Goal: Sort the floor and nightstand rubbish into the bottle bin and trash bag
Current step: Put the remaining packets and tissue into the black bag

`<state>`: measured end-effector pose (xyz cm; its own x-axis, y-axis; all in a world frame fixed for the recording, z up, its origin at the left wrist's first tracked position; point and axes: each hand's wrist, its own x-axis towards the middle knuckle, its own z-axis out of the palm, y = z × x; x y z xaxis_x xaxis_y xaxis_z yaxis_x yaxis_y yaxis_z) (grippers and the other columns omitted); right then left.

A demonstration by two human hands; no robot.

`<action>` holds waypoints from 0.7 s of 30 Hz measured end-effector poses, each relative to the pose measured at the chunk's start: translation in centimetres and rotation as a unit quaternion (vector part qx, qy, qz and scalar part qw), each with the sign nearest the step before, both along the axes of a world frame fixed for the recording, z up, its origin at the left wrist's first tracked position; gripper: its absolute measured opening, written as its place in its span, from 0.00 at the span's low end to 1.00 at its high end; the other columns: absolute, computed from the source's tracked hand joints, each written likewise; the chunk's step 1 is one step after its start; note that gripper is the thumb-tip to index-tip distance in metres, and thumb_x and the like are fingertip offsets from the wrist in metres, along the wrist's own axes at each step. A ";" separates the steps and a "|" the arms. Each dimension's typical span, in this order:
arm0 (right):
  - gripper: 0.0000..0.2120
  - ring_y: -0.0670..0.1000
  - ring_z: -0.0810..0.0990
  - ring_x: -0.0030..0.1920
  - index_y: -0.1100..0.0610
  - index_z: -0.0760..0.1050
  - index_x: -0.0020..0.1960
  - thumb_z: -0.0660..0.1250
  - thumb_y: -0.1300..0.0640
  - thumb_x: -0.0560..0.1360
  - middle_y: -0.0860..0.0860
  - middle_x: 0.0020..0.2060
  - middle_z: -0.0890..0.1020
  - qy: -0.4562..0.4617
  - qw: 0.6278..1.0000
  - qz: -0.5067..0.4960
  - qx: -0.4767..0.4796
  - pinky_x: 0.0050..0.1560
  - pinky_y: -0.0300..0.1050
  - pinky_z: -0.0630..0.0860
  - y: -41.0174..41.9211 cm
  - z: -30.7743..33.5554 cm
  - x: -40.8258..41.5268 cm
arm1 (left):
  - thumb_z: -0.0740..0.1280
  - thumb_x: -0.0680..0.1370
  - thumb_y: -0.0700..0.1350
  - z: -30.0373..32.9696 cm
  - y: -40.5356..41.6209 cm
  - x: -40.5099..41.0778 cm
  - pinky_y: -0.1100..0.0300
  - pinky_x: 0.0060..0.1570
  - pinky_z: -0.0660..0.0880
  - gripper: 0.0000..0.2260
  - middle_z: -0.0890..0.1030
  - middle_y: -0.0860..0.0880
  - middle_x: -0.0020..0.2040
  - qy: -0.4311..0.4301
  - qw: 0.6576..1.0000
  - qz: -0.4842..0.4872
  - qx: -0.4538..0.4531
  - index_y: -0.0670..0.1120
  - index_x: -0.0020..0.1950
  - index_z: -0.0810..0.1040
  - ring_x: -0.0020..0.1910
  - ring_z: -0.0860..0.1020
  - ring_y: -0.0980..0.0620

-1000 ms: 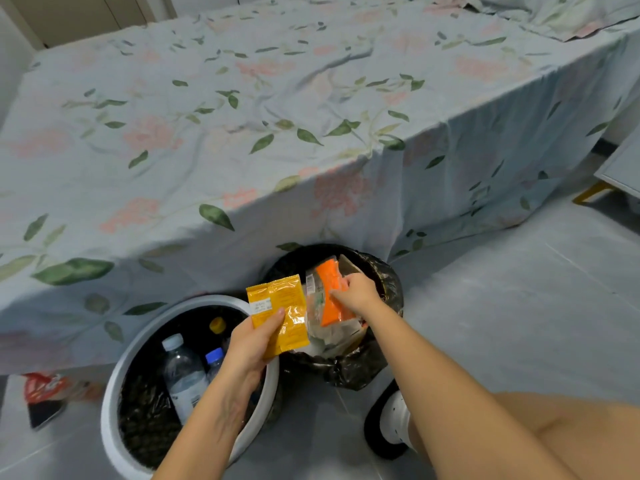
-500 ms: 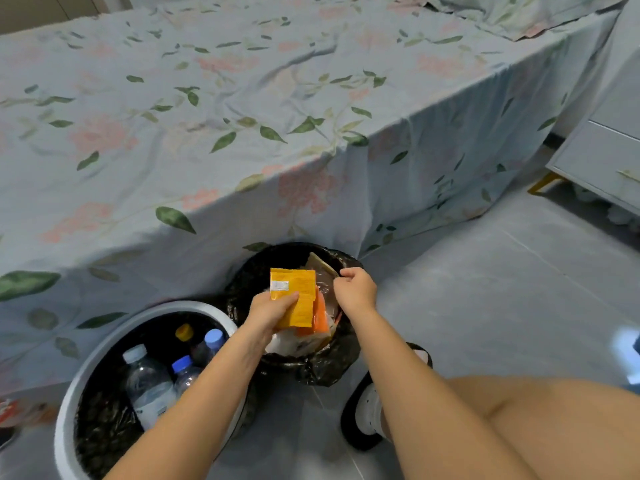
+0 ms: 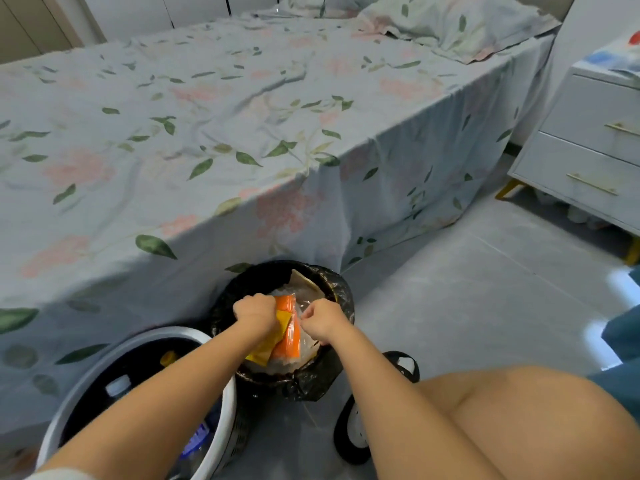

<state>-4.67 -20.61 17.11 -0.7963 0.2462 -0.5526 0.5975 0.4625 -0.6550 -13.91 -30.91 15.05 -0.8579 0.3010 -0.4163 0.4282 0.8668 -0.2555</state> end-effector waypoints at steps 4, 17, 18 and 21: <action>0.10 0.55 0.78 0.44 0.64 0.79 0.45 0.59 0.63 0.74 0.58 0.44 0.79 -0.012 0.998 0.031 0.044 0.48 0.51 0.79 0.9 1.4 0.4 | 0.63 0.76 0.53 5.0 0.5 -1.1 0.55 0.45 0.71 0.13 0.80 0.48 0.54 0.034 0.996 -0.068 0.047 0.47 0.56 0.78 0.55 0.78 0.45; 0.15 0.57 0.74 0.47 0.56 0.75 0.50 0.61 0.45 0.75 0.55 0.48 0.77 -0.073 0.910 -0.014 0.407 0.46 0.48 0.72 22.5 15.1 12.4 | 0.62 0.74 0.59 15.4 14.7 2.1 0.56 0.41 0.76 0.16 0.82 0.48 0.44 0.072 0.939 -0.272 0.197 0.49 0.40 0.79 0.47 0.80 0.47; 0.16 0.56 0.76 0.49 0.56 0.76 0.54 0.61 0.45 0.75 0.54 0.51 0.78 -0.080 0.907 -0.027 0.412 0.47 0.48 0.73 24.1 15.1 13.8 | 0.62 0.75 0.59 15.5 16.8 3.2 0.57 0.40 0.76 0.16 0.82 0.47 0.43 0.059 0.935 -0.288 0.200 0.49 0.39 0.79 0.46 0.80 0.47; 0.15 0.55 0.78 0.52 0.54 0.77 0.57 0.62 0.48 0.75 0.53 0.52 0.79 -0.085 0.907 -0.064 0.407 0.51 0.50 0.77 28.7 14.4 16.9 | 0.62 0.76 0.57 15.3 23.1 6.0 0.59 0.35 0.70 0.15 0.77 0.46 0.38 0.020 0.923 -0.322 0.212 0.49 0.37 0.77 0.40 0.76 0.45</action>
<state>12.26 8.11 31.48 -0.6531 0.7116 -0.2590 0.7405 0.6717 -0.0218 -7.91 -7.85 30.37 -0.4564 0.8821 -0.1168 0.8868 0.4616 0.0211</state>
